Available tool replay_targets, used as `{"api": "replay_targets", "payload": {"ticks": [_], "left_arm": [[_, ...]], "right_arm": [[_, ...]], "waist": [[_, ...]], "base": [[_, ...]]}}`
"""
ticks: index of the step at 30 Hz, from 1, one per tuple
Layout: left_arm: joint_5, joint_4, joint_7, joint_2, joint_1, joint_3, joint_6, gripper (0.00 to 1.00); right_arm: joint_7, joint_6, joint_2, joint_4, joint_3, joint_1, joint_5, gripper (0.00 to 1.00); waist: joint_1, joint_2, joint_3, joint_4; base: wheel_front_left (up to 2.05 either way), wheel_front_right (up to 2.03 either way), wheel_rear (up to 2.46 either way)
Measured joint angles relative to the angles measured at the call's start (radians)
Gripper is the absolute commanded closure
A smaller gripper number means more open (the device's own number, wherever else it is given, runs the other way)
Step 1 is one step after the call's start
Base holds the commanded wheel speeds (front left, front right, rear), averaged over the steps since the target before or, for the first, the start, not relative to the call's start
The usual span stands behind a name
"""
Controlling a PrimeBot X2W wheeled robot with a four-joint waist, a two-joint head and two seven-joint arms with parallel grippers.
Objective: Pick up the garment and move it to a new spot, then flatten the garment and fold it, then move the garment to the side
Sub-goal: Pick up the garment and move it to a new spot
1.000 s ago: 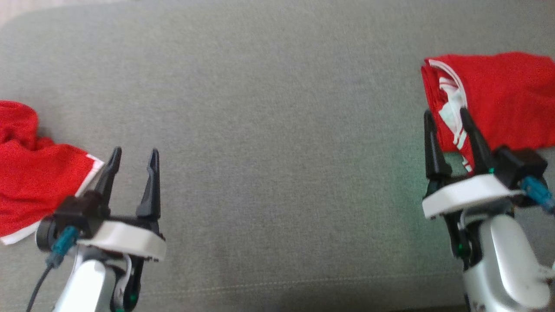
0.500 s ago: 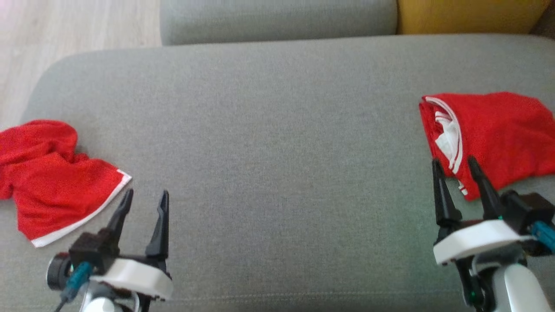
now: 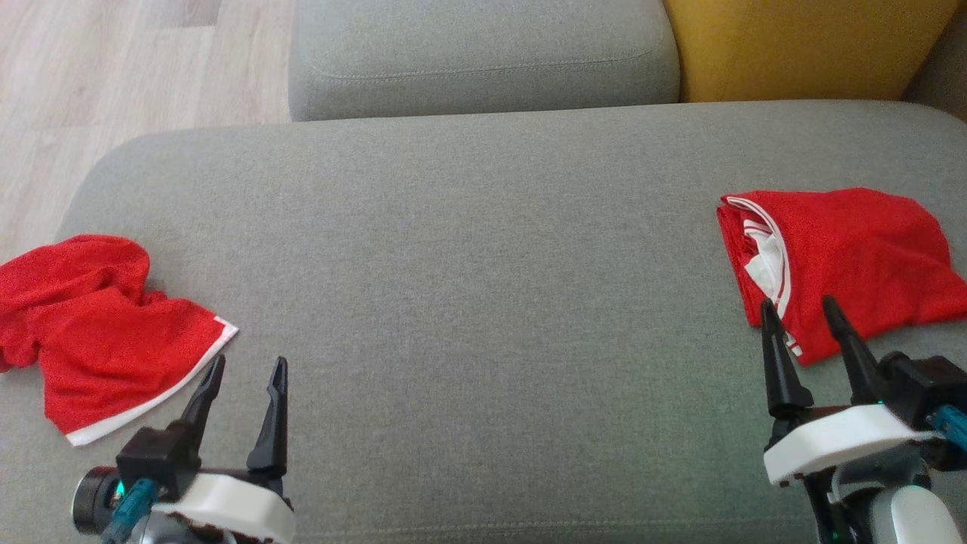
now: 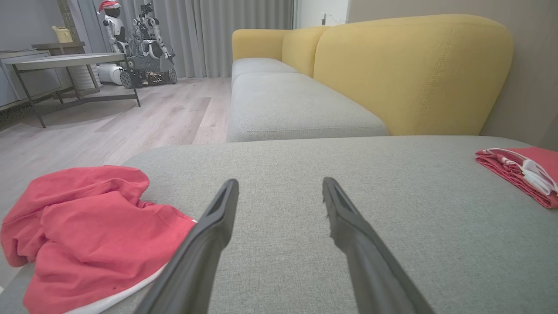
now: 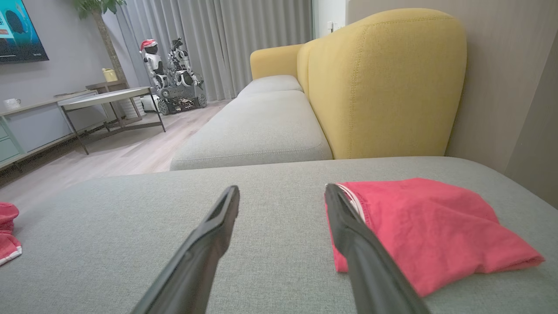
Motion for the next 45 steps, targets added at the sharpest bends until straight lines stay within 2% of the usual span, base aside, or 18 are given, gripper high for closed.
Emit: {"api": "replay_targets", "payload": {"ticks": [17,24,30,45], "left_arm": [[-0.001,-0.008,0.008,0.008,0.002,-0.001,0.007,0.0],[-0.01,-0.008,0.007,0.007,-0.008,0.0,0.014,0.0],[-0.012,-0.007,-0.001,0.006,-0.043,0.001,0.014,0.0],[-0.026,0.031,-0.011,0.008,-0.084,0.01,0.0,0.0]], "right_arm": [[0.009,0.0,0.0,-0.007,-0.012,0.0,-0.011,0.0],[0.013,0.0,0.0,-0.007,-0.033,0.001,-0.016,0.0],[0.02,0.0,0.001,-0.025,-0.029,0.022,-0.016,0.0],[0.03,0.0,0.002,-0.067,-0.026,0.042,-0.018,0.0]], "waist": [[0.0,0.0,0.007,0.004],[0.0,0.0,0.009,0.032],[0.0,0.0,0.013,0.11],[0.0,0.0,0.016,0.375]], "base": [[0.0,0.0,0.0],[0.0,0.0,0.0],[0.0,0.0,0.0],[0.0,0.0,0.0]]}}
